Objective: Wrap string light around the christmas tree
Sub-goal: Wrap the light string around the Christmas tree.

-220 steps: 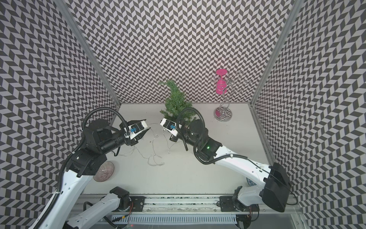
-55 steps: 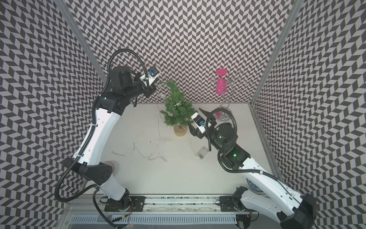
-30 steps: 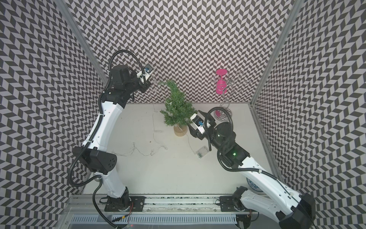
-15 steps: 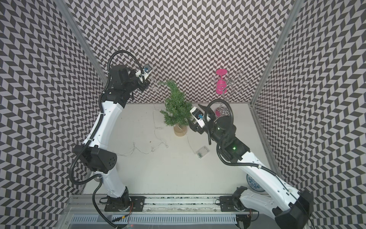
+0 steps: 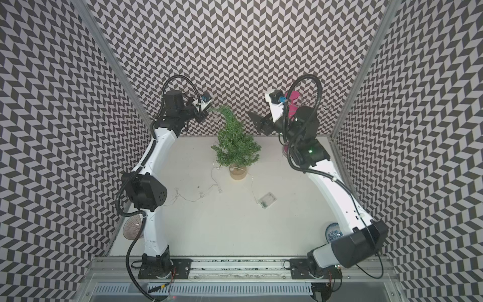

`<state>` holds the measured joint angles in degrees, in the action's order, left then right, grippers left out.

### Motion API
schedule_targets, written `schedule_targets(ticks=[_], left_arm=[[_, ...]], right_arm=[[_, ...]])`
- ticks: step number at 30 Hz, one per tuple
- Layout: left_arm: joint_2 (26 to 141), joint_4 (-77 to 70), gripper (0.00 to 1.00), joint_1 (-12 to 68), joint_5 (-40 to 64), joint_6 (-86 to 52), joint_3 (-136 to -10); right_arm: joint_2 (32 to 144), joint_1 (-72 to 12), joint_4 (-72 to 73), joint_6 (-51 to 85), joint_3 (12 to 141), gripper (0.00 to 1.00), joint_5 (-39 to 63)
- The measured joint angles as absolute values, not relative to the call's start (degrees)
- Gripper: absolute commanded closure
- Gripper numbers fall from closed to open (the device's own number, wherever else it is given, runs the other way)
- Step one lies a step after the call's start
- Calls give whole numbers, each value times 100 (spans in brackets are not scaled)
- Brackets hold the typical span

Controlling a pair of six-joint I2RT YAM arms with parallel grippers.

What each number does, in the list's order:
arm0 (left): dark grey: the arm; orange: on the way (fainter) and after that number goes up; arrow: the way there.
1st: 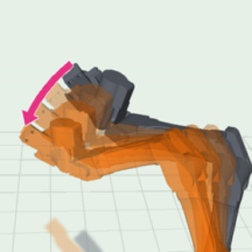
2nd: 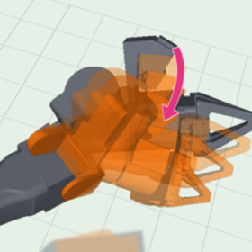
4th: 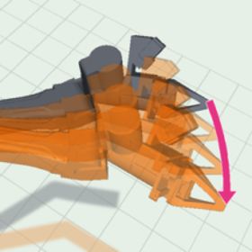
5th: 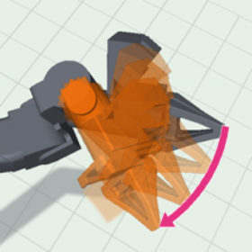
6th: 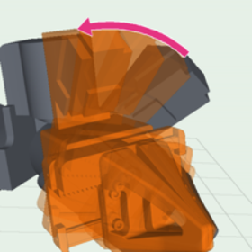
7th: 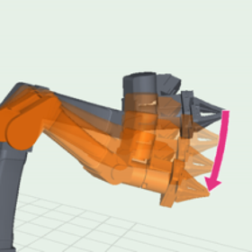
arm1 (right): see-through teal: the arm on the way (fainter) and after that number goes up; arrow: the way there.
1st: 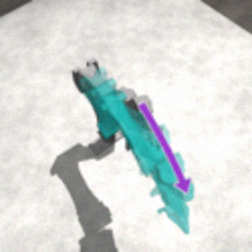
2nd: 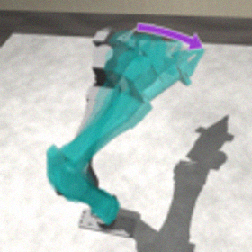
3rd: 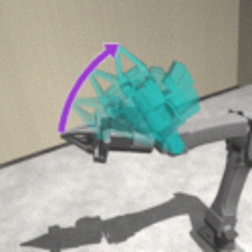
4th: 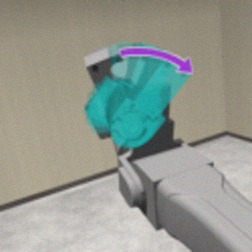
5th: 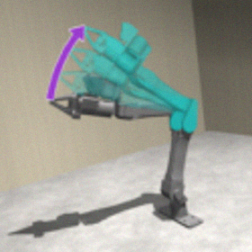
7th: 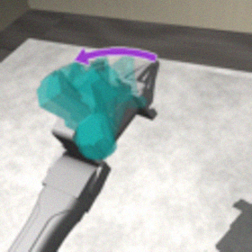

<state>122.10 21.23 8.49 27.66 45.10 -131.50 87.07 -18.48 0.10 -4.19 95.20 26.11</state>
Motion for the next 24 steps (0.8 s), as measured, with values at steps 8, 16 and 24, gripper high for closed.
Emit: schedule_targets(ticks=[8,16,24], left_arm=[[12420,1997,100,766,2917,4525,-13498],[12420,1883,100,718,2974,4519,-13576],[12785,1487,100,659,3911,4294,-13705]], right_arm=[[10250,-1033,-14,915,10346,25,4069],[11017,-1081,-60,1385,10973,27,4856],[12208,-1085,-121,1905,12822,30,5564]])
